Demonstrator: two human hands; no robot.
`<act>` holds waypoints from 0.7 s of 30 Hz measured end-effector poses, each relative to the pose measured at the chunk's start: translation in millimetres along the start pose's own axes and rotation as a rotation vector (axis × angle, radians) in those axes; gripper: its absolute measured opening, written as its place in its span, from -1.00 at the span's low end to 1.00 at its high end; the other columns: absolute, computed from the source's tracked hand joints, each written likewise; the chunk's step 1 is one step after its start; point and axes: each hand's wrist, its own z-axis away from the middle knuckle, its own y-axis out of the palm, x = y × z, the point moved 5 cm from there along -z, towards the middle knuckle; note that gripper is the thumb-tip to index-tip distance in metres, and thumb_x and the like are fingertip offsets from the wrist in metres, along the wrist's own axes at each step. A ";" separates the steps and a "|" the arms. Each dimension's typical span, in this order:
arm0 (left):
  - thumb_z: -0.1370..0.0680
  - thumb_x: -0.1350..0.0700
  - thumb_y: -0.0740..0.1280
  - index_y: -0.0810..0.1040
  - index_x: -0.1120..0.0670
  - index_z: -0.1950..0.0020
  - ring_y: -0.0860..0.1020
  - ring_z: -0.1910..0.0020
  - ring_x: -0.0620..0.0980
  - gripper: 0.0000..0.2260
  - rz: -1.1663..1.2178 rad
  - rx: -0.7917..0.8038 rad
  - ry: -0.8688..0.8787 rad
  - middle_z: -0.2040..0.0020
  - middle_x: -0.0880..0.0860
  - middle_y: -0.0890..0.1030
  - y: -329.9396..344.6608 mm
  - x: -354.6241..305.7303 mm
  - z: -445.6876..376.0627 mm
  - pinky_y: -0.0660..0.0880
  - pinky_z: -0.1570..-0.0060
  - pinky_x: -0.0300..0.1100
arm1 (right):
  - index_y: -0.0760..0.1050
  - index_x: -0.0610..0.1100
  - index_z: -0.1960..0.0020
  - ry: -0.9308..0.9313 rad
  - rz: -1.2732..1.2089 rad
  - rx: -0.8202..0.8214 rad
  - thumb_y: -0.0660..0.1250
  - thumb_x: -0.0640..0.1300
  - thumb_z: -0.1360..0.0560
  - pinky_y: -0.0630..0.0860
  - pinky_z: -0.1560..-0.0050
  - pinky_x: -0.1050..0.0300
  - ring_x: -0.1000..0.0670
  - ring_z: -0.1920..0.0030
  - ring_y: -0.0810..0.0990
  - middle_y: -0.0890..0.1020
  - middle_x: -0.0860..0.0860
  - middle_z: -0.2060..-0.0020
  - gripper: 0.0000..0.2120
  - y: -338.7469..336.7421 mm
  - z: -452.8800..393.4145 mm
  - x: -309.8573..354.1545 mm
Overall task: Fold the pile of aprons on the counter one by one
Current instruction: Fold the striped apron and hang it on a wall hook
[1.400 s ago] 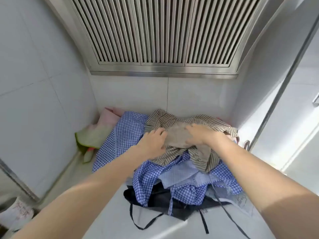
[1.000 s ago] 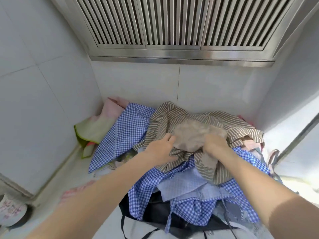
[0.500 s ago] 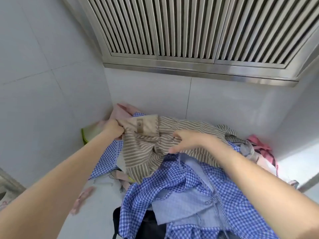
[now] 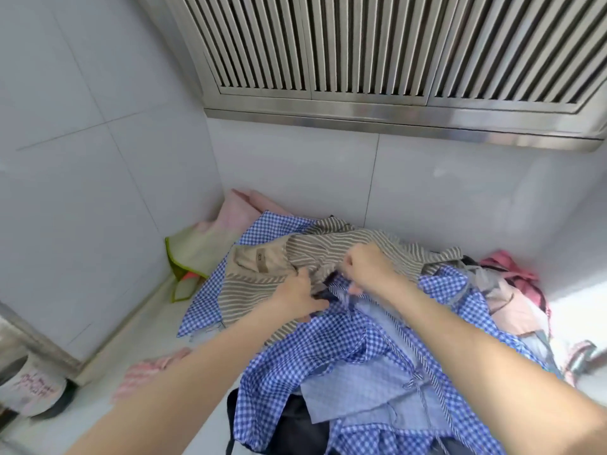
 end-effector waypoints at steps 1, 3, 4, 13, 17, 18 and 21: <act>-0.48 -0.01 0.40 0.22 0.23 -0.36 0.50 -0.19 0.15 -0.40 0.074 -0.075 -0.020 -0.25 0.20 0.49 -4.3 -3.0 -0.9 0.43 -0.01 -0.16 | 0.48 -0.16 0.30 -0.038 -0.154 0.050 0.24 -0.19 -0.56 0.44 0.42 0.27 -0.13 0.15 0.69 0.62 -0.15 0.33 -0.74 -10.8 -1.4 15.6; -0.53 0.12 0.34 0.32 0.23 -0.25 0.58 0.01 0.19 -0.63 0.339 -0.261 -0.051 -0.07 0.23 0.56 -25.0 -7.1 -4.7 0.47 0.16 -0.12 | 0.55 -0.20 0.20 -0.175 -0.249 0.092 0.28 -0.19 -0.54 0.47 0.35 0.38 0.04 0.31 0.68 0.68 -0.14 0.29 -0.82 -37.3 4.7 51.1; -0.55 0.22 0.29 0.39 0.21 -0.16 0.61 0.11 0.20 -0.78 0.511 -0.327 -0.076 -0.01 0.25 0.58 -39.8 -6.7 -5.3 0.54 0.20 -0.05 | 0.58 -0.21 0.14 -0.236 -0.222 0.075 0.31 -0.18 -0.52 0.48 0.30 0.37 0.10 0.35 0.65 0.69 -0.13 0.26 -0.87 -47.1 8.2 64.7; -0.59 0.32 0.14 0.45 0.21 0.04 0.56 0.38 -0.02 -0.88 1.306 -0.635 -0.092 0.14 0.15 0.55 -216.6 0.5 34.8 0.54 0.50 -0.27 | 0.07 -0.13 -0.48 0.109 0.167 0.144 0.49 0.06 -0.36 0.61 0.15 0.00 -0.14 0.04 0.66 0.45 -0.13 -0.30 -0.12 -33.8 14.8 23.1; -0.58 0.21 0.15 0.49 0.10 0.08 0.51 0.43 -0.13 -0.86 1.406 -0.617 0.062 0.26 0.00 0.54 -280.5 -17.9 70.2 0.49 0.48 -0.32 | 0.14 0.02 -0.41 0.037 -0.227 -0.109 0.41 0.17 -0.35 0.57 0.39 0.11 -0.08 0.20 0.64 0.58 -0.09 -0.09 -0.25 -33.9 -1.3 51.5; -0.56 0.19 0.15 0.48 0.08 0.13 0.43 0.44 -0.13 -0.85 1.394 -0.589 0.120 0.28 -0.02 0.50 -292.9 -24.8 77.7 0.46 0.49 -0.33 | 0.16 0.05 -0.40 -0.004 -0.431 -0.123 0.41 0.14 -0.38 0.55 0.46 0.15 -0.07 0.18 0.63 0.58 -0.09 -0.08 -0.30 -37.3 -3.5 67.3; -0.51 0.13 0.17 0.52 0.07 0.02 0.44 0.25 -0.05 -0.85 1.263 -0.489 0.268 0.14 0.03 0.52 -319.8 -43.2 96.4 0.47 0.27 -0.25 | 0.33 -0.02 -0.31 -0.093 -0.922 -0.110 0.33 -0.09 -0.51 0.60 0.39 0.15 0.04 0.25 0.65 0.60 -0.06 0.05 -0.60 -52.5 -3.6 113.6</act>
